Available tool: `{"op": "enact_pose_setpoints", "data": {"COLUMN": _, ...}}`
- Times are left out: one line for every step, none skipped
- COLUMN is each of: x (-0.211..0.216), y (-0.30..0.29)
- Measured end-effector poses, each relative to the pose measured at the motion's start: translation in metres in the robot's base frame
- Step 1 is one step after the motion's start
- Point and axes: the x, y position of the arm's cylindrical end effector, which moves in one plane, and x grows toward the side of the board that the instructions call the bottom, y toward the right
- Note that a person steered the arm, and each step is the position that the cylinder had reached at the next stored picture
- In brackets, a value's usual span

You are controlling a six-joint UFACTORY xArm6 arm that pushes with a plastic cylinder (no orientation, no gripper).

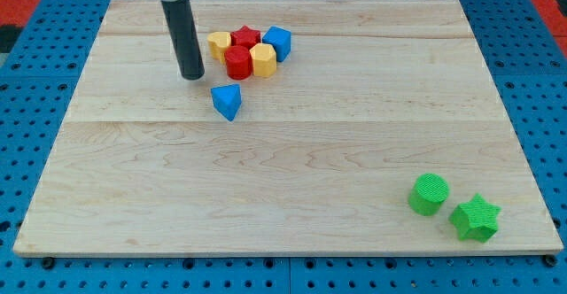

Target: Move the blue triangle to the bottom right of the red circle

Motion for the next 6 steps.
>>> {"op": "enact_pose_setpoints", "data": {"x": 0.036, "y": 0.010}}
{"op": "enact_pose_setpoints", "data": {"x": 0.060, "y": 0.037}}
{"op": "enact_pose_setpoints", "data": {"x": 0.056, "y": 0.090}}
{"op": "enact_pose_setpoints", "data": {"x": 0.039, "y": 0.114}}
{"op": "enact_pose_setpoints", "data": {"x": 0.040, "y": 0.079}}
{"op": "enact_pose_setpoints", "data": {"x": 0.044, "y": 0.038}}
